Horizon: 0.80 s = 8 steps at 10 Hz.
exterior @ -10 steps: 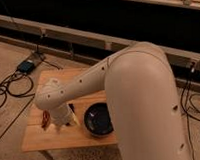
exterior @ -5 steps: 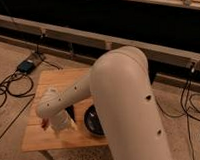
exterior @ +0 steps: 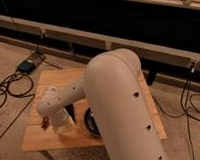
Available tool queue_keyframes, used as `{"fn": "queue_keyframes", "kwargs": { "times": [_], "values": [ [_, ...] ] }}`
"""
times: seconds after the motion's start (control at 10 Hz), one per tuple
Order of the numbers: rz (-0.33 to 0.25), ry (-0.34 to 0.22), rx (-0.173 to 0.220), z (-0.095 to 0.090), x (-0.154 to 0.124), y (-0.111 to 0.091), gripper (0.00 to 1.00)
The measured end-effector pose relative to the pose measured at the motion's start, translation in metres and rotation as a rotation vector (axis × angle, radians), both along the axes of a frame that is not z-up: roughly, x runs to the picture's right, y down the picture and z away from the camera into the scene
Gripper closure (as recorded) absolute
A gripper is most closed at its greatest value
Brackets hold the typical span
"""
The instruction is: Push the eraser across the table
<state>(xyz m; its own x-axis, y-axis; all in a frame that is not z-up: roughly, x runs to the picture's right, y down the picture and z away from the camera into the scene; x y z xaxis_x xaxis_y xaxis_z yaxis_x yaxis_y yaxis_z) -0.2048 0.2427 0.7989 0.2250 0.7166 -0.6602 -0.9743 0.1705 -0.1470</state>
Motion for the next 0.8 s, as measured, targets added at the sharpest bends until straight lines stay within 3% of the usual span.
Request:
{"fn": "queue_keyframes", "kwargs": {
  "times": [0.8],
  "values": [
    [0.026,-0.011,-0.018,0.022,-0.003,-0.003,0.35]
  ]
}}
